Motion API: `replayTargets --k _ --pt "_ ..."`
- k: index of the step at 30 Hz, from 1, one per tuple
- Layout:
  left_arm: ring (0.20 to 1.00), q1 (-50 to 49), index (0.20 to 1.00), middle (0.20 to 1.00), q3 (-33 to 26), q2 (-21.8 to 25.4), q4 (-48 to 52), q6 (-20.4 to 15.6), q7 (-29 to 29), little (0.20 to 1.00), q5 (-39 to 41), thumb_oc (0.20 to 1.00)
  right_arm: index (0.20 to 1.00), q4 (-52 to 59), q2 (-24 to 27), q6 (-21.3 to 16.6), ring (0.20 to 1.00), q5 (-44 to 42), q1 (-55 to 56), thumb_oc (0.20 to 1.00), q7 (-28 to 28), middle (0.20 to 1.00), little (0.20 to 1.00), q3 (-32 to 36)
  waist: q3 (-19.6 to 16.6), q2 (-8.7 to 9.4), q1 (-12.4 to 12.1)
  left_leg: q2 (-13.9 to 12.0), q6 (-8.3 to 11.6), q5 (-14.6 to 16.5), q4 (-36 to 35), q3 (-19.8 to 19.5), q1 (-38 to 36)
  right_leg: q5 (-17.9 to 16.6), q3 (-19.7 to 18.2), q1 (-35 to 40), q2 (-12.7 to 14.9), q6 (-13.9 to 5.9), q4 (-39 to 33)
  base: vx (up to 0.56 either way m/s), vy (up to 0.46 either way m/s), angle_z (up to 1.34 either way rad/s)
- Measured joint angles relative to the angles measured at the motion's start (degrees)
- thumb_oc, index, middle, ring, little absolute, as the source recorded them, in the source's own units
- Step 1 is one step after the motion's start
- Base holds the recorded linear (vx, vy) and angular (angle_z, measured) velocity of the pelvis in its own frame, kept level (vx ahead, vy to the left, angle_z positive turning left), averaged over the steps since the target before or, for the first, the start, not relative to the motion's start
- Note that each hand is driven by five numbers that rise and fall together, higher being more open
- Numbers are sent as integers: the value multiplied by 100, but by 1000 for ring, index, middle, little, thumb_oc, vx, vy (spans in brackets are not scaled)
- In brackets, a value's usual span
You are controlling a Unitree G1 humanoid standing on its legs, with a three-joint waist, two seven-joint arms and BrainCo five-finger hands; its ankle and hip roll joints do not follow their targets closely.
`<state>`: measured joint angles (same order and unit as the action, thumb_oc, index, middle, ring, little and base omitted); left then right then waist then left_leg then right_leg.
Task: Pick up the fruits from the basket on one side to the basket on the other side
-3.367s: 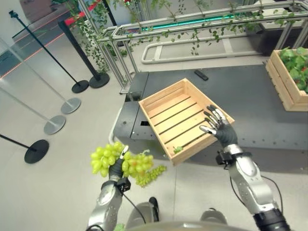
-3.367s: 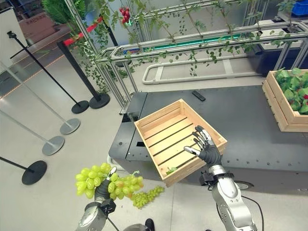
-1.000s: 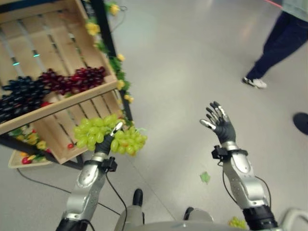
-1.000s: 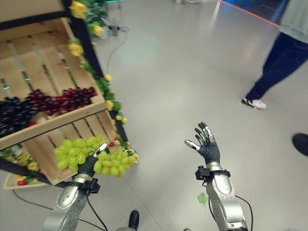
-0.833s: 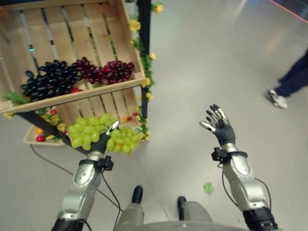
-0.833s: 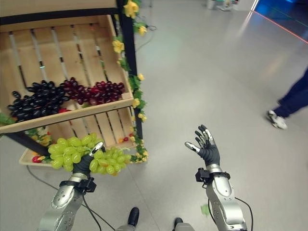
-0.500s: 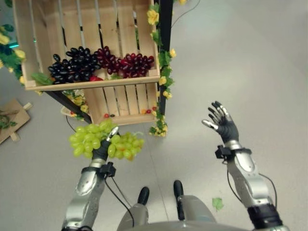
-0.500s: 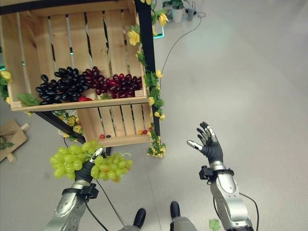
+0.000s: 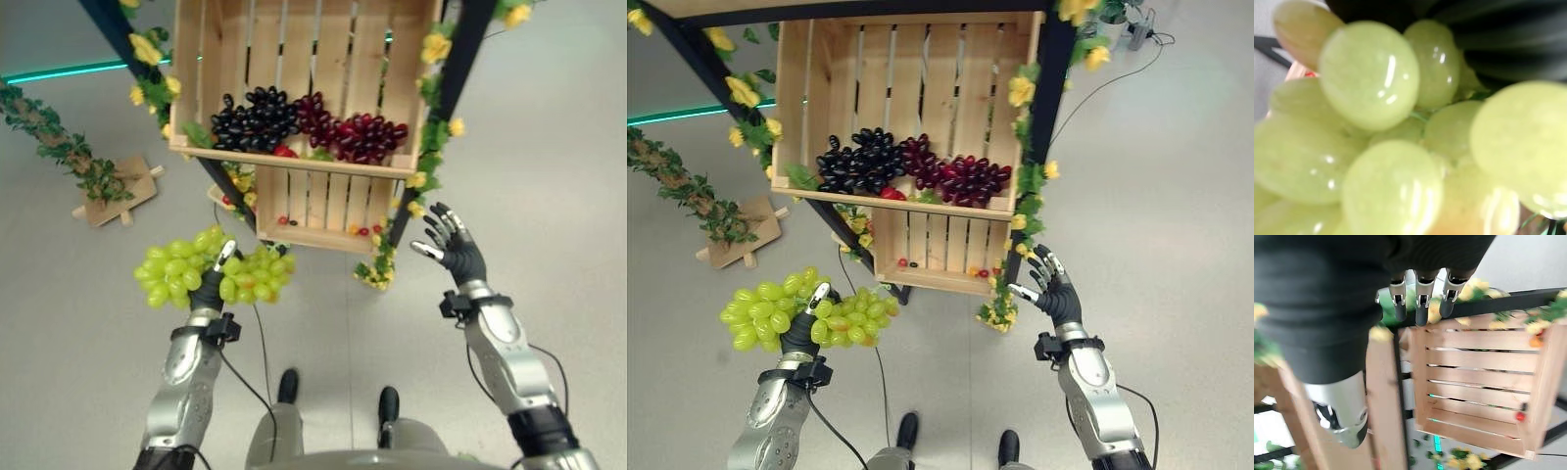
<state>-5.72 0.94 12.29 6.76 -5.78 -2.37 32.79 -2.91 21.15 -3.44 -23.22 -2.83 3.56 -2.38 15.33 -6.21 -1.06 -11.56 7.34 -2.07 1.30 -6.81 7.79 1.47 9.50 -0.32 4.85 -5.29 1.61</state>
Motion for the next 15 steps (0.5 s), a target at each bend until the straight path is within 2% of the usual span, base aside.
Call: replayTargets --k 1,3,4,6,8,13,15 --pt "200 12 200 200 -18 197 4 2 -47 200 -1 200 1000 -87 -126 31 1000 -1 58 1000 12 1000 1000 -26 1 248 -9 188 261 -158 14 51 -32 -30 -25 87 200 -150 -115 191 218 -11" --pt "200 139 200 200 -15 435 4 3 -58 200 0 200 1000 -88 -306 31 1000 -1 178 1000 2 1000 1000 -27 18 615 15 564 64 -93 98 85 -12 -124 37 205 565 -290 -287 227 241 12" --pt "200 173 200 200 -16 492 3 3 -60 200 -3 200 1000 -108 -378 38 1000 -1 191 1000 -10 1000 1000 -26 7 692 0 659 -2 -50 139 145 -11 -140 34 214 664 -305 -279 165 179 8" --pt "200 260 200 200 -8 603 37 5 -60 200 -3 200 1000 -110 -468 58 1000 0 175 1000 -33 1000 1000 -35 -7 723 4 793 -135 -14 162 280 -72 -169 58 206 819 -289 -137 145 160 -1" --pt "200 378 200 200 -25 699 168 6 -60 200 -3 200 1000 -110 -477 106 1000 0 152 1000 -72 1000 1000 -25 -10 740 5 921 -199 115 308 342 -107 -121 102 182 916 -355 62 144 162 -11" --pt "200 632 200 200 -8 683 343 4 -46 200 -5 200 1000 -163 -462 177 1000 3 145 1000 -177 1000 1000 -20 -32 751 37 973 -288 608 1079 488 33 220 -46 -252 1082 -520 1107 87 150 -23" --pt "200 742 200 200 2 696 339 4 -47 200 -5 200 1000 -183 -471 214 1000 4 190 1000 -185 1000 1000 -22 -42 767 193 998 -364 782 1358 493 202 209 -132 -458 1106 -507 1495 20 154 -13"
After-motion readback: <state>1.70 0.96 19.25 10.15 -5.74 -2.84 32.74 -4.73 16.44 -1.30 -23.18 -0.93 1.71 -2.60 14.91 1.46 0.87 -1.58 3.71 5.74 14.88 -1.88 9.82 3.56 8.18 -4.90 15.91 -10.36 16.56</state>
